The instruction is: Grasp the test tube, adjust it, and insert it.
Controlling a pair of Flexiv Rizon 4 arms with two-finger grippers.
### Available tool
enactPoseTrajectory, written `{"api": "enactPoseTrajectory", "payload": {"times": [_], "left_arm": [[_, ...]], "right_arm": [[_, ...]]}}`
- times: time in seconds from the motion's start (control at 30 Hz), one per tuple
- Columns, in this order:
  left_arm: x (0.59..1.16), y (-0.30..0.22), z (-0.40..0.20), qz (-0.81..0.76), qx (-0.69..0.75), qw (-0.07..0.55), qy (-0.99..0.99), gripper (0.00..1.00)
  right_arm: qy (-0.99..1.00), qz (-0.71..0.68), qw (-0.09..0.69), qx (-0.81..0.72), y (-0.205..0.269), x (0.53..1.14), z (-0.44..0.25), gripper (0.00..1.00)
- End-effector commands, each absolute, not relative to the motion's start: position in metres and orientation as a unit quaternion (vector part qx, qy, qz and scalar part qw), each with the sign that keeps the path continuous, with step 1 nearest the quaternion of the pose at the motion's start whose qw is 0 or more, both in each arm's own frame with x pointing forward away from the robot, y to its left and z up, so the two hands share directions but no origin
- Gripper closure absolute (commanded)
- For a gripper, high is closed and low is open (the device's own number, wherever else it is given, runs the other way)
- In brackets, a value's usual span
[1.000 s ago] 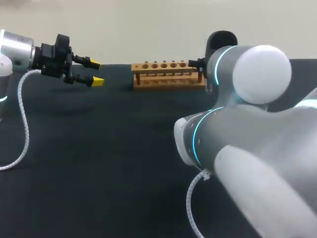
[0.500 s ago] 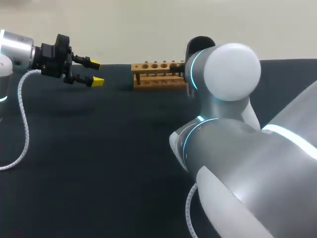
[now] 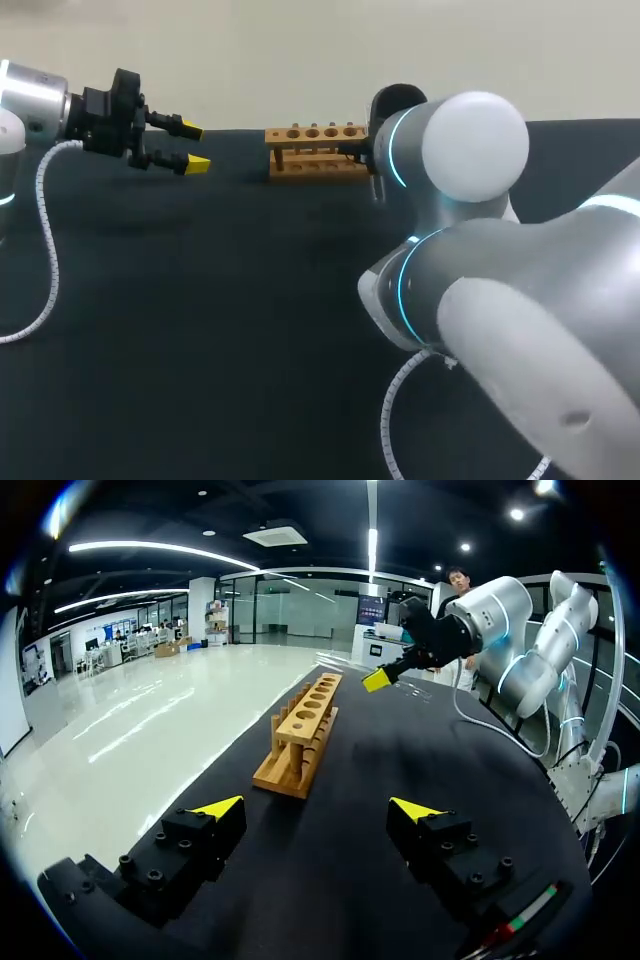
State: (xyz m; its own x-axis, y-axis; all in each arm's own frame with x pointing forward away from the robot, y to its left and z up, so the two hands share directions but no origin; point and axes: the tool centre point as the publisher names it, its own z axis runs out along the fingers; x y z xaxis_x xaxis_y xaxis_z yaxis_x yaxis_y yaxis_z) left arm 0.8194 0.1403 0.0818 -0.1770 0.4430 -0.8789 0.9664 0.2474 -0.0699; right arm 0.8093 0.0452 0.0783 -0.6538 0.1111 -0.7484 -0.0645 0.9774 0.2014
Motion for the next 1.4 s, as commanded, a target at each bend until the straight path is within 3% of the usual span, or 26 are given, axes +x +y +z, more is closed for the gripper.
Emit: {"api": "enactPoseTrajectory", "payload": {"times": [0.03, 1.4], "left_arm": [[0.817, 0.141, 0.081, -0.337, 0.511, 0.390, 0.688, 0.00], [0.817, 0.141, 0.081, -0.337, 0.511, 0.390, 0.688, 0.00]], "right_arm": [[0.905, 0.127, 0.407, 0.002, 0.044, 0.818, 0.074, 1.00], [0.934, 0.131, 0.333, -0.008, 0.054, 0.835, 0.049, 1.00]]}}
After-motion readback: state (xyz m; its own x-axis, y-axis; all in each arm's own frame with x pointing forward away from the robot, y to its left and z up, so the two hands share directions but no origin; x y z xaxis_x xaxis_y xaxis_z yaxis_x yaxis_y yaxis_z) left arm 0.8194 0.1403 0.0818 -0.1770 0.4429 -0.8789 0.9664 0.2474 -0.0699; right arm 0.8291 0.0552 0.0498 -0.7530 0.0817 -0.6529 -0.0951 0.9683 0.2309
